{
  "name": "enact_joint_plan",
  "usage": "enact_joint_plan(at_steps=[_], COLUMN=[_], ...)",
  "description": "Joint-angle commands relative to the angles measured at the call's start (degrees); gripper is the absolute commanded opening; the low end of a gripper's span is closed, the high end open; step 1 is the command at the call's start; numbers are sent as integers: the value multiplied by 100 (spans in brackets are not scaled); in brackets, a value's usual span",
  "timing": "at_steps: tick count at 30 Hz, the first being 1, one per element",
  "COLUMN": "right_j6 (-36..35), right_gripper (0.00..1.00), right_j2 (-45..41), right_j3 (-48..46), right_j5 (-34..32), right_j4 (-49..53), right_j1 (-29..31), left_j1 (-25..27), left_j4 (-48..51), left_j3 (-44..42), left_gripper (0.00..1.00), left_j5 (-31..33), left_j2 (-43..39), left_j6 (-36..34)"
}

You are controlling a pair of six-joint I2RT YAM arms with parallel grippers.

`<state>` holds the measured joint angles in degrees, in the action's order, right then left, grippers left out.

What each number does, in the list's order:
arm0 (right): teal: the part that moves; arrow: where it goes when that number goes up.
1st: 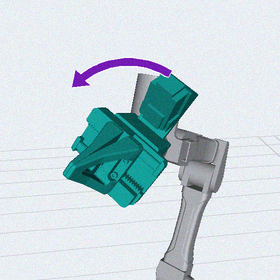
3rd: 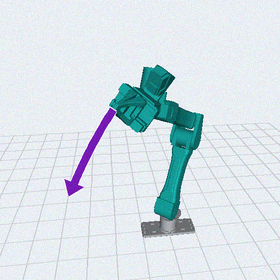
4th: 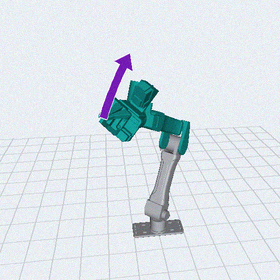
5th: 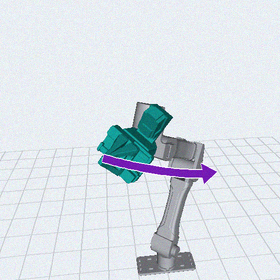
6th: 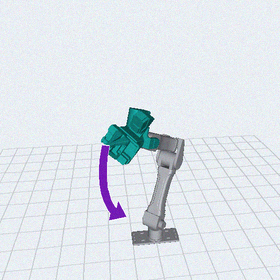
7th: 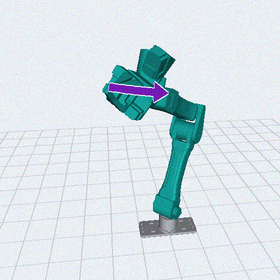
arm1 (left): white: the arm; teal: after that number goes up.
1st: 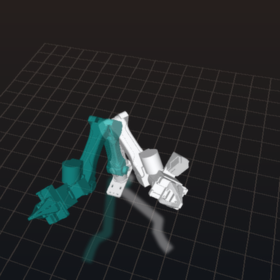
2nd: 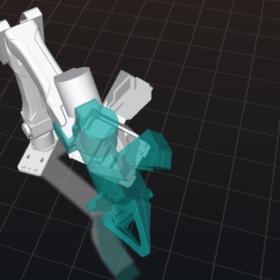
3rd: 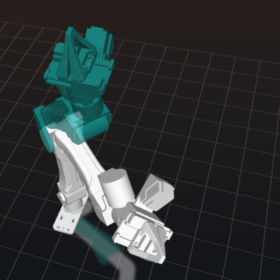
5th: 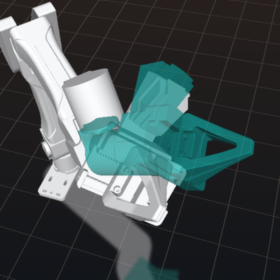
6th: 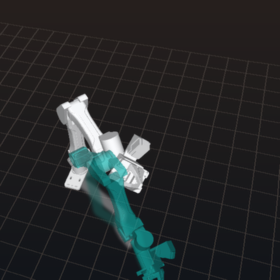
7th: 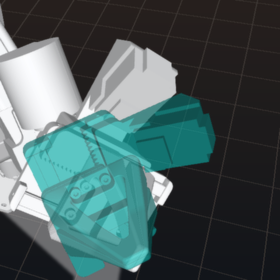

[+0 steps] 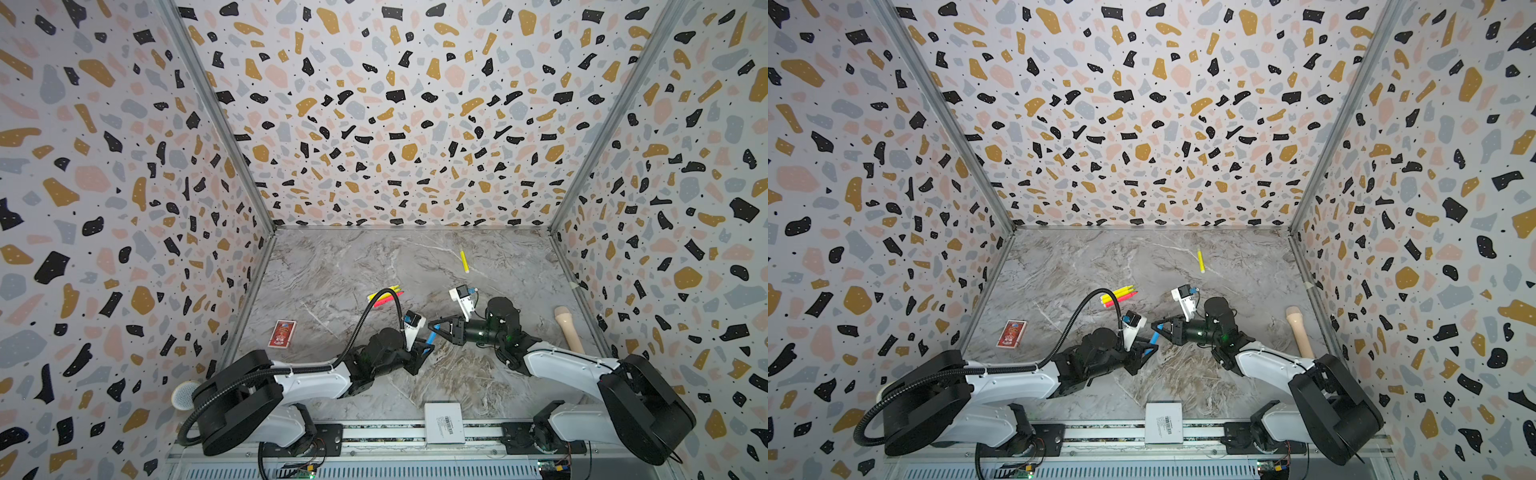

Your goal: Insert the pens into the pen caps

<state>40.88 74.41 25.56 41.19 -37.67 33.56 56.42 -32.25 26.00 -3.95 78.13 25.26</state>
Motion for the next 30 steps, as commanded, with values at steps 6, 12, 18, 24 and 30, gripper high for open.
enact_joint_plan(at_steps=[6, 12, 18, 24, 30], right_j6=[-72, -124, -205, -784, -1248], right_gripper=[14, 14, 26, 56, 65], right_j2=[-63, -25, -71, -403, -488], right_j3=[36, 85, 170, 539, 980], right_j5=[43, -3, -66, -714, -1238], right_j4=[-21, 68, 268, 1462, 2642], right_j1=[91, 143, 149, 64, -530], left_j1=[33, 27, 27, 22, 18], left_j4=[-270, -261, -220, -214, -169], left_j3=[44, -15, -61, -225, -424], left_gripper=[29, 13, 0, 0, 0], left_j5=[113, 274, 395, 498, 448], left_j2=[-127, -180, -198, -328, -394], left_j6=[-21, -38, -39, -43, -55])
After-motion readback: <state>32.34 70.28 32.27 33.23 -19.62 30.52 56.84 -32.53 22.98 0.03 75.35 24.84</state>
